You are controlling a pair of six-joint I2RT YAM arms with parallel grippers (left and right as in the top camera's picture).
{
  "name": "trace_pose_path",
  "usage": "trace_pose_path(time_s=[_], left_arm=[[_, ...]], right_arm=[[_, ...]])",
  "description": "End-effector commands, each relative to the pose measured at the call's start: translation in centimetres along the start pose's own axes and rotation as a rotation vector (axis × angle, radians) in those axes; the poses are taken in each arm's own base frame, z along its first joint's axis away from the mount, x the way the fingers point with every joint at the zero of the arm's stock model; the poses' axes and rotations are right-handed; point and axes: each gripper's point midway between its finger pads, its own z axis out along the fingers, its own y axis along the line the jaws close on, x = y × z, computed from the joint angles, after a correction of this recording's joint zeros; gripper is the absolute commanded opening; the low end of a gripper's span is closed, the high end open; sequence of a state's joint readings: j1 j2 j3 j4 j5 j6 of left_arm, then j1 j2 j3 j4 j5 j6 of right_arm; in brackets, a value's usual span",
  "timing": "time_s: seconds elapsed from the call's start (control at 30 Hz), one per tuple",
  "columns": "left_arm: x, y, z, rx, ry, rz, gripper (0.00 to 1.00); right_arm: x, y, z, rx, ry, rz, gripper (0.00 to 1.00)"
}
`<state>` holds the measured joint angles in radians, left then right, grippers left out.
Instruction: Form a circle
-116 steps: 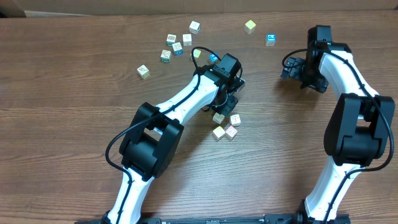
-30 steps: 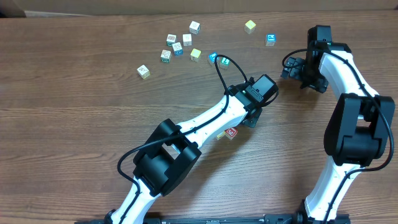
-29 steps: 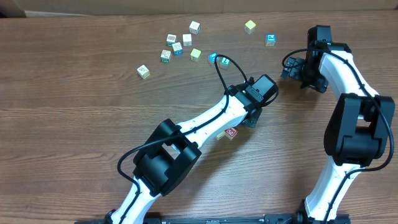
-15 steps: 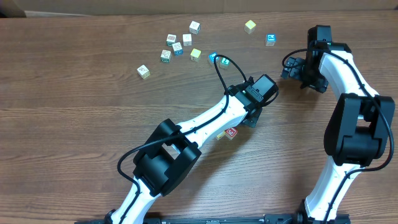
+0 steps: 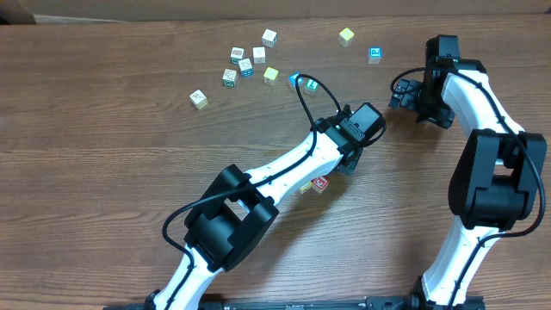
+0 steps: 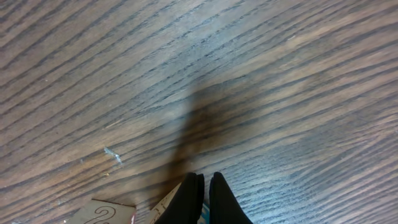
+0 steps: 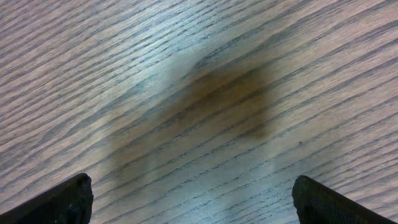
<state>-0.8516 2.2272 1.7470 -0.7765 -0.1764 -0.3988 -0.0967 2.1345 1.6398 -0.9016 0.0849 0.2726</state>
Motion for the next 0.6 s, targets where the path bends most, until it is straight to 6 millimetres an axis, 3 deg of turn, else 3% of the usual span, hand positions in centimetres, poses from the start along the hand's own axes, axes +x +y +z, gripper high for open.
trace_pose_path(time_s=[0.0, 0.57], left_arm=[[-0.39, 0.23, -0.90, -0.017, -0.027, -0.023, 0.04], [0.20, 0.80, -0.99, -0.044, -0.005, -0.018, 0.04]], right_arm=[[-0.69, 0.04, -0.73, -0.005, -0.025, 0.004, 1.00], [-0.69, 0.04, -0.73, -0.005, -0.026, 0.004, 1.00]])
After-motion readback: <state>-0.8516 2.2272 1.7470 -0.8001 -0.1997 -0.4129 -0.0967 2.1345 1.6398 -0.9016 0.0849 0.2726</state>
